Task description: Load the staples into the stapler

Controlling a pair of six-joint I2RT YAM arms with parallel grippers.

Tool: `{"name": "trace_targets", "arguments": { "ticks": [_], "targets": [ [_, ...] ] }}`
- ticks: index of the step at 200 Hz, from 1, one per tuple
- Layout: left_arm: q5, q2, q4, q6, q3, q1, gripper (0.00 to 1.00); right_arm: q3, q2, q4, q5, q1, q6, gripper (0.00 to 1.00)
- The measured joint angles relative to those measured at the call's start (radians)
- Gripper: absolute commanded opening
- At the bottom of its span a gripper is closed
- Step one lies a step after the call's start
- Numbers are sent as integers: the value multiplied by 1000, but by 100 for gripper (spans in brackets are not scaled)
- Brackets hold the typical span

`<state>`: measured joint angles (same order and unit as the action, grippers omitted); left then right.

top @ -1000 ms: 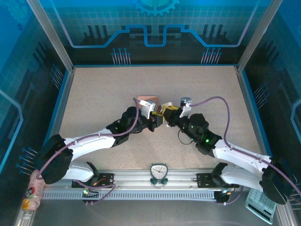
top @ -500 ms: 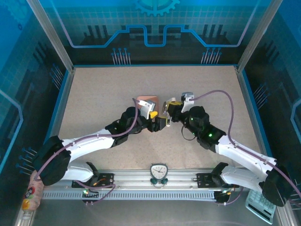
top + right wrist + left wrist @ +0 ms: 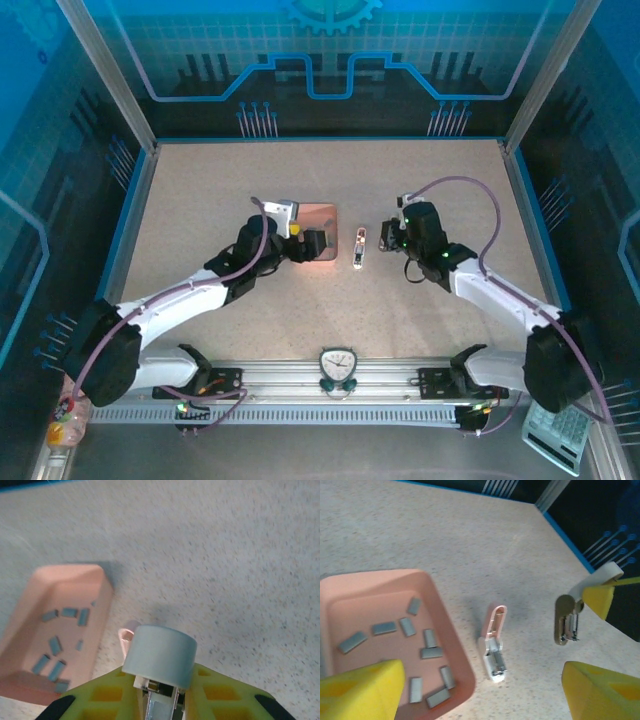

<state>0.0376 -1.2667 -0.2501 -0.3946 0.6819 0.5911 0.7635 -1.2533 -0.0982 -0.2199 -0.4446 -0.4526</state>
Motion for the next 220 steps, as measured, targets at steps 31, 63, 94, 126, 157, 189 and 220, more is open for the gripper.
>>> {"name": "trace_targets", "arguments": {
  "ticks": [31, 63, 94, 126, 157, 189, 220],
  "targets": [
    [4, 0, 45, 0, 0, -35, 83, 63, -115, -59, 56, 55, 6, 24],
    [3, 0, 75, 0, 0, -52, 83, 174, -244, -138, 105, 80, 6, 26],
    [4, 0, 92, 0, 0, -60, 83, 209, -304, -176, 127, 80, 6, 26],
    [3, 0, 97, 0, 0, -66, 83, 216, -342, -220, 132, 80, 6, 27],
    [3, 0, 101, 0, 0, -71, 83, 226, -371, -244, 137, 80, 6, 27],
    [3, 0, 114, 0, 0, -74, 83, 228, -382, -251, 146, 80, 6, 28],
    [3, 0, 122, 0, 0, -77, 83, 233, -401, -252, 150, 81, 6, 29]
  ]
}}
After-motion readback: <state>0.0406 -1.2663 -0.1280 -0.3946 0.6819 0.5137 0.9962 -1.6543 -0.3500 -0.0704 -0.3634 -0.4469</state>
